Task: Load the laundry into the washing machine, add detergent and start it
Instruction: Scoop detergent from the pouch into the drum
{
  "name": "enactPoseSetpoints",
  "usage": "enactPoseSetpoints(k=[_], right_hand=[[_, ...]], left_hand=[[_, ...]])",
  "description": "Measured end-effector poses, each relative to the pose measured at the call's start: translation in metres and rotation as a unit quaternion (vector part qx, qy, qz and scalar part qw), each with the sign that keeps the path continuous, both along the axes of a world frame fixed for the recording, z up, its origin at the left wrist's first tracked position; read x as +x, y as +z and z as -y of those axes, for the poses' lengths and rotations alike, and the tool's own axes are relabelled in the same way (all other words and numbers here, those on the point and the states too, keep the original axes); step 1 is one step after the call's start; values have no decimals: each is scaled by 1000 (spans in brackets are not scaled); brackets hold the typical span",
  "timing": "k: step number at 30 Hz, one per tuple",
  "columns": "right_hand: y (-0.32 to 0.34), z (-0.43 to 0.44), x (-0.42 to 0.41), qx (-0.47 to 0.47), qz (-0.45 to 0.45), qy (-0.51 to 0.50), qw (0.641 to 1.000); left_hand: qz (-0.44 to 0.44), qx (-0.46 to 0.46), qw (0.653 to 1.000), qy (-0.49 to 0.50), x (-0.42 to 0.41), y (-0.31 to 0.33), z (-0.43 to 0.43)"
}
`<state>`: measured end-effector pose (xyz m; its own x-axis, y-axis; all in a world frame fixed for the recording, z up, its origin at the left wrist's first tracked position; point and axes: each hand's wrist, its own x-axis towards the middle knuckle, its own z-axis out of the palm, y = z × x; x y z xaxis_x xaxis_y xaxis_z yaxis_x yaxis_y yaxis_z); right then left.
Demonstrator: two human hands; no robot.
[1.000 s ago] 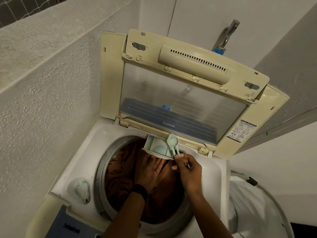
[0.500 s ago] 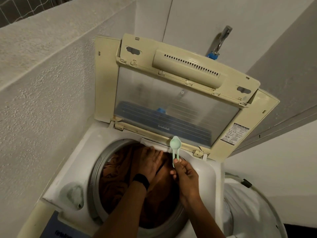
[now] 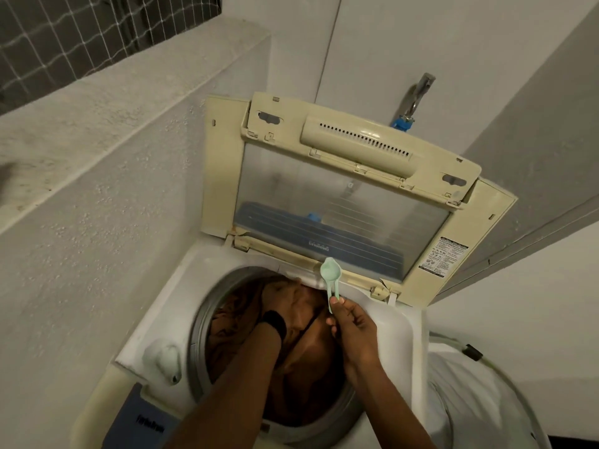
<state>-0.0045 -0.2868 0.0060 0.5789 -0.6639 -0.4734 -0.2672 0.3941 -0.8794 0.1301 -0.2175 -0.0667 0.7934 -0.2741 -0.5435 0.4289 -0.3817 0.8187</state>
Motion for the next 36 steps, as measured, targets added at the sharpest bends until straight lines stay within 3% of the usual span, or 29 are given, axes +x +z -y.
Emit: enactPoseSetpoints(k=[3, 7, 14, 18, 22, 25, 28, 31, 36], right_hand=[[17, -5, 1, -7, 35, 20, 999], [41, -15, 2, -40, 80, 76, 993], [98, -58, 36, -82, 154, 151, 973], [132, -94, 66, -111, 194, 203, 953], [163, -139, 98, -140, 234, 256, 928], [185, -181, 117, -159, 285, 302, 896], [208, -218, 137, -195, 322, 331, 865], [226, -243, 161, -301, 331, 371, 814], [245, -270, 189, -524, 331, 399, 676]], left_hand=[[-8, -52, 995, 86, 6, 18, -16], [83, -85, 991, 65, 5, 76, -40], [295, -27, 951, 89, 6, 156, -113], [401, 46, 901, 159, -1, 212, -170], [523, 162, 802, 239, -14, 266, -232], [570, 210, 733, 306, -18, 294, -280], [569, 239, 709, 342, -14, 309, -321], [557, 254, 706, 356, -11, 314, -348], [571, 271, 708, 313, -9, 313, -367]])
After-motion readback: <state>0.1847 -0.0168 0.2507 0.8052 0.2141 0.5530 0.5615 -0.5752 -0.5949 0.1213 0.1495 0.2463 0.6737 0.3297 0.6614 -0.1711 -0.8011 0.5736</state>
